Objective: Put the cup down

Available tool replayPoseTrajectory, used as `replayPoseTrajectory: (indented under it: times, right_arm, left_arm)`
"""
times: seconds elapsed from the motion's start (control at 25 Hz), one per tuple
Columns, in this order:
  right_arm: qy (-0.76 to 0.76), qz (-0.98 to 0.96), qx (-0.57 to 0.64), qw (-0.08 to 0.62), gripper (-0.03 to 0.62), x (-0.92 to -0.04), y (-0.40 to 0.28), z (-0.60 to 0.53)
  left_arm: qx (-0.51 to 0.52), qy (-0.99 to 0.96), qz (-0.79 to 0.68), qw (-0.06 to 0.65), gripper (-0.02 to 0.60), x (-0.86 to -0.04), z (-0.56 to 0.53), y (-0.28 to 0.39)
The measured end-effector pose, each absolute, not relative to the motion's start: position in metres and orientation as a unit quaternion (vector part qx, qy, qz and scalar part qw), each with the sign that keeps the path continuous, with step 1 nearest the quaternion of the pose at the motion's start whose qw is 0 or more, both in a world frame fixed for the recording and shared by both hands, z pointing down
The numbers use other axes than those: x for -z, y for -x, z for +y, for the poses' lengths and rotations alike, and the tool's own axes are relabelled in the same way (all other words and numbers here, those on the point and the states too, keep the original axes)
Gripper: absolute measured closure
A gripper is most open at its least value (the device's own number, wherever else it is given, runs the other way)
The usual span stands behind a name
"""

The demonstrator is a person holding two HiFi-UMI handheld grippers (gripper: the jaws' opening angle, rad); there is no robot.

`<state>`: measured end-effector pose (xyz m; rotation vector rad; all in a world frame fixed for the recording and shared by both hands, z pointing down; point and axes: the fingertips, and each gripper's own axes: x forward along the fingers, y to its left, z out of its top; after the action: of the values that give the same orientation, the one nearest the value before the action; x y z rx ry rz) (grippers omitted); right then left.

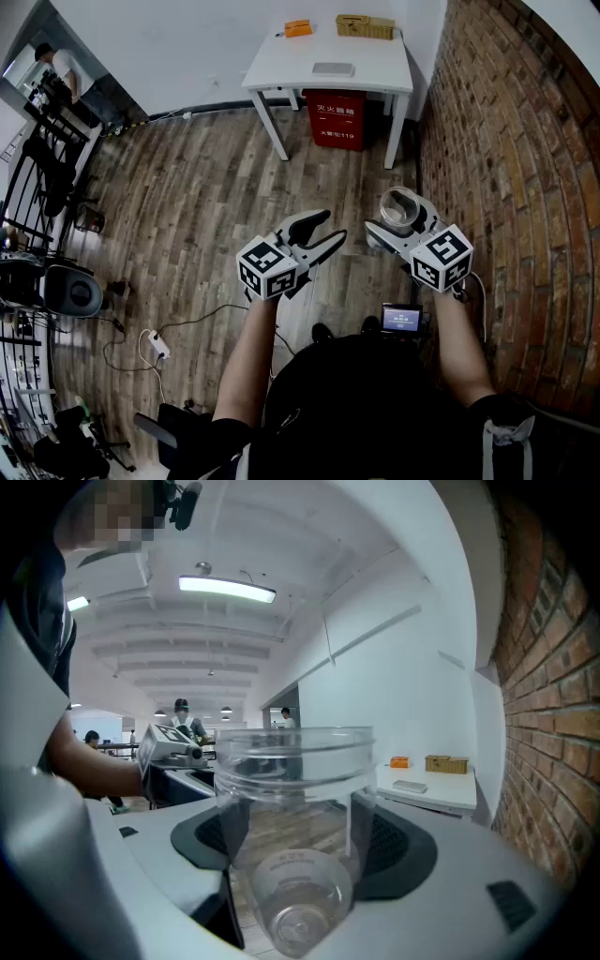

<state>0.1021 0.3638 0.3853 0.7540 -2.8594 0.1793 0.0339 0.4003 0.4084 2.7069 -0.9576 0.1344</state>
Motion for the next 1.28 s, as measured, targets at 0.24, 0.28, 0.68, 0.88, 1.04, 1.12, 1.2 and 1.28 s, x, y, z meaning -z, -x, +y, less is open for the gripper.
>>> replayPoseTrajectory:
  times: [0.24,0.28,0.68,0.88,1.04,1.12,1.2,1.28]
  right_arm:
    - [-0.255,-0.961,-0.062,0.091,0.241,-0.387,-0.101,0.366]
    - [-0.255,-0.961,-0.062,0.090,0.241,-0.387,-0.101,0.366]
    - [-0.258,-0.960,-0.075,0.078,0.240,-0.386,-0.100,0.365]
    - [-0.258,-0.960,-0.080,0.079,0.240,-0.388,-0.099,0.365]
    - [-0.259,-0.960,-0.080,0.073,0.240,-0.386,-0.102,0.362]
    - [-0.259,-0.960,-0.080,0.070,0.240,-0.385,-0.101,0.361]
    - [-0.258,-0.960,-0.080,0.074,0.240,-0.386,-0.099,0.362]
    - [-0.258,-0.960,-0.080,0.078,0.240,-0.388,-0.096,0.362]
  left_arm:
    - [-0.041,-0.932,-0.333,0.136,0.362,-0.409,0.402,-0.030]
    - [-0.041,-0.932,-0.333,0.136,0.362,-0.409,0.402,-0.030]
    - [-0.037,-0.933,-0.332,0.136,0.369,-0.408,0.401,-0.026]
    - [-0.027,-0.934,-0.328,0.136,0.372,-0.406,0.402,-0.026]
    - [-0.029,-0.934,-0.328,0.137,0.373,-0.408,0.399,-0.028]
    - [-0.028,-0.934,-0.329,0.138,0.373,-0.408,0.398,-0.027]
    - [-0.026,-0.933,-0.330,0.139,0.373,-0.409,0.399,-0.025]
    - [-0.023,-0.933,-0.331,0.140,0.373,-0.409,0.400,-0.021]
